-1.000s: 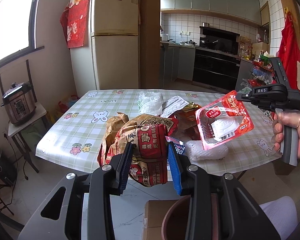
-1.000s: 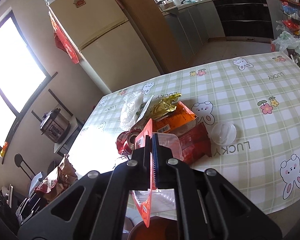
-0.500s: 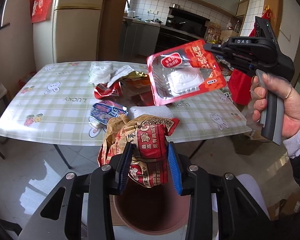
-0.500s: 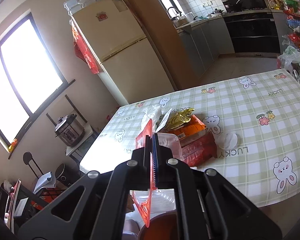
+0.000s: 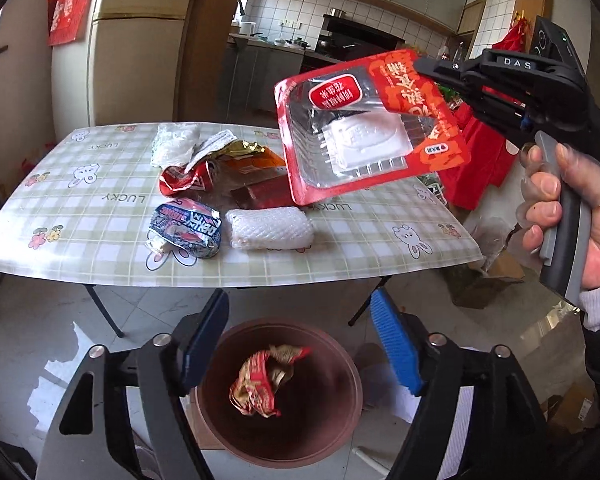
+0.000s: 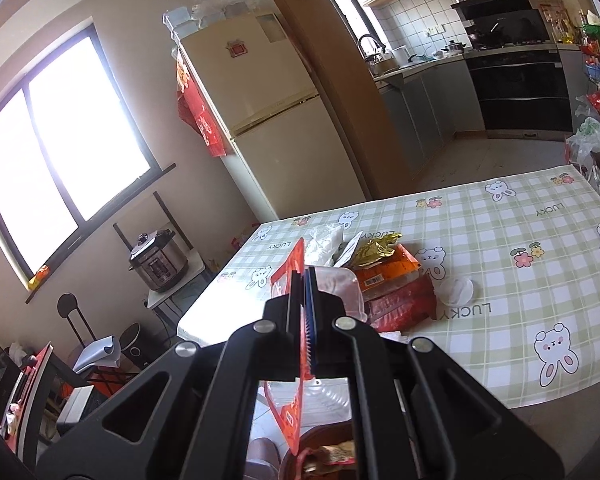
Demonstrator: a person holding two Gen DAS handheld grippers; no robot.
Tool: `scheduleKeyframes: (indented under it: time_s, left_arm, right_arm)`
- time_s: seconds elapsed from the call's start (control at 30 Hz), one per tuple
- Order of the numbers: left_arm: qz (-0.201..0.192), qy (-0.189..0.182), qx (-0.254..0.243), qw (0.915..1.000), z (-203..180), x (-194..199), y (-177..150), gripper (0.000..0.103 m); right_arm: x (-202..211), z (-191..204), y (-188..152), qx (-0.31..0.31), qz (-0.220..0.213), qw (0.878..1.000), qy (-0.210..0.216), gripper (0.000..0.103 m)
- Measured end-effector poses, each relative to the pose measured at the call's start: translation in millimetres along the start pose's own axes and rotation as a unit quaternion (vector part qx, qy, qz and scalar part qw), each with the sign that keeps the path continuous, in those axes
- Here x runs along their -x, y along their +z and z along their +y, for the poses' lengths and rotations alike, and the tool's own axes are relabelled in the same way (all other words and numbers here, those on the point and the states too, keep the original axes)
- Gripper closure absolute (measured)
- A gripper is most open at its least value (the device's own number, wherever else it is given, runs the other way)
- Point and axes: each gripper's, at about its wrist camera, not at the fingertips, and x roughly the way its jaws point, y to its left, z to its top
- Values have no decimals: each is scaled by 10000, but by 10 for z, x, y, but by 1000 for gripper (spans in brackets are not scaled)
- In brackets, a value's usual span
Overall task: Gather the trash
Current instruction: 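Carry the brown bag over the bin and open the left gripper while the right lifts the tray package, then carry the red tray package over the bin and open the right gripper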
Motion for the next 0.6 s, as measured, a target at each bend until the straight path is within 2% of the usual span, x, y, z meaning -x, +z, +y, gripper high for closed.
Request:
scheduleKeyframes:
  time_s: [0.1, 0.2, 0.3, 0.47, 0.6]
  left_arm:
    - [-285, 379, 53, 9989, 72, 162, 73, 9]
    - [-587, 632, 260, 9959, 257, 358, 137, 6]
    - [-750, 1083, 466, 9902, 453, 530, 193, 6]
    - [-1123, 2064, 612, 9701, 737, 847, 229, 6]
    - [-1313, 2598, 700, 9541, 874, 1028, 221, 6]
  right_arm:
    - [68, 32, -26, 20, -6, 10000, 16, 97]
    - [117, 98, -72, 119, 28, 9999, 21, 97]
    - [141, 171, -138, 259, 93, 9996, 4, 97]
    - [116, 254, -288, 402, 325, 9987, 26, 97]
    - [73, 312, -407, 497, 540, 9973, 66, 97]
